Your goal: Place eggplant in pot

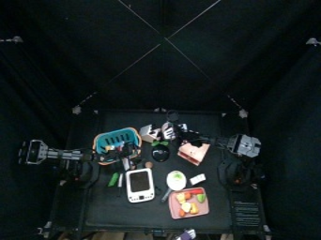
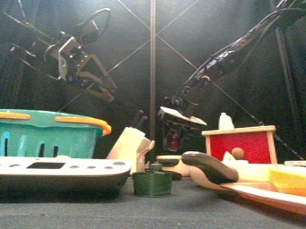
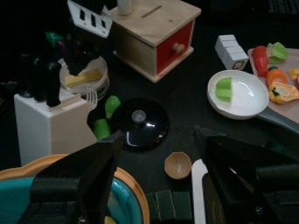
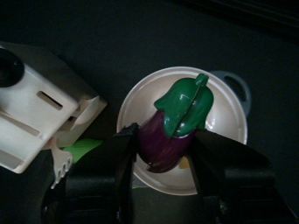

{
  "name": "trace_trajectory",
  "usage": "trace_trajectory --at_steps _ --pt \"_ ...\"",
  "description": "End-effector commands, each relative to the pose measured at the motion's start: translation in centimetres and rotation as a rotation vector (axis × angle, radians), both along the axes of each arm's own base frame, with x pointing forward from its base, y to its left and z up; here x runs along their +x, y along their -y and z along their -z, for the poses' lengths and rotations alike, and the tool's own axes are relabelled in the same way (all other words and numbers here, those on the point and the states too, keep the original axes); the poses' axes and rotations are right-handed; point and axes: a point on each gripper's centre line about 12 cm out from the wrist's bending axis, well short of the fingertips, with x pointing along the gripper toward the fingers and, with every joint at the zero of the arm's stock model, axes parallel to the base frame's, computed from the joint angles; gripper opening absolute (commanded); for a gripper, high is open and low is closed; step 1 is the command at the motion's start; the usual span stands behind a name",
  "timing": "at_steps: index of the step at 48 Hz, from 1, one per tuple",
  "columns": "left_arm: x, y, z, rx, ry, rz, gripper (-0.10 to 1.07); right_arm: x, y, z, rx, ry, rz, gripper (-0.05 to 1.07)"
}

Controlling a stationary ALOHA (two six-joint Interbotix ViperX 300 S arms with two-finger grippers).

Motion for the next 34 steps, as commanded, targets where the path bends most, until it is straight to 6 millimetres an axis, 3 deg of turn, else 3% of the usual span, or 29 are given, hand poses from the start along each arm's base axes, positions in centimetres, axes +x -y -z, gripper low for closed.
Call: trace_trajectory --at_steps 1,9,25,34 --pt "0.3 0.0 -0.4 0.012 0.011 0.0 0.97 0.9 0.1 -1.7 -0.016 0.039 -0.002 0.6" --pt "0.5 -0.2 0.1 0.018 -0.003 -0.013 0.97 1.1 0.1 -1.5 -0.012 0.031 0.002 0.63" --pt "1.0 -0.3 0.8 0.022 -0.028 -0.013 0.97 1.5 -0.4 -1.3 -0.014 0.028 -0.014 0.86" --pt "0.9 -0.3 0.9 0.025 -0.03 -0.014 0.97 1.7 -0.4 -1.5 -0.018 0.032 -0.019 0.91"
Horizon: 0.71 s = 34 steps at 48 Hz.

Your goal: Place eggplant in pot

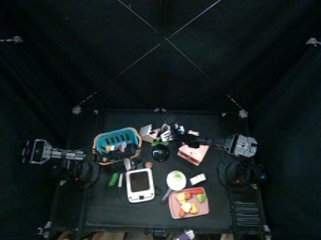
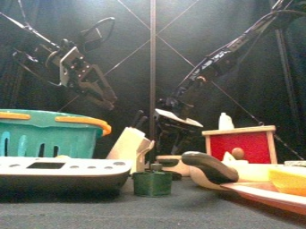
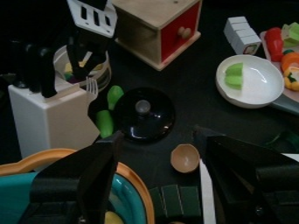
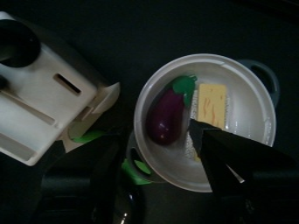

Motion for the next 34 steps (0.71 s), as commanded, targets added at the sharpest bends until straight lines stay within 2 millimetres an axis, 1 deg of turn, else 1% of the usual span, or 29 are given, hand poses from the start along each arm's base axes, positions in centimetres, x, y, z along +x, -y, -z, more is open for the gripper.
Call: trace_trajectory --at_steps 1,19,28,34 --pt "0.4 -0.1 -0.7 0.01 0.021 -0.003 0.97 0.7 0.2 -2.1 -0.025 0.052 -0.005 0.91" --pt "0.3 -0.2 -0.7 0.016 0.022 -0.013 0.97 1.2 -0.2 -2.7 -0.036 0.056 -0.017 0.91" --pt "0.2 -0.2 -0.5 0.015 0.019 -0.013 0.97 1.2 -0.8 -2.8 -0.042 0.044 -0.029 0.91" --pt "0.2 -0.2 -0.4 0.015 0.016 -0.013 0.97 1.6 -1.2 -3.2 -0.057 0.047 -0.049 0.91"
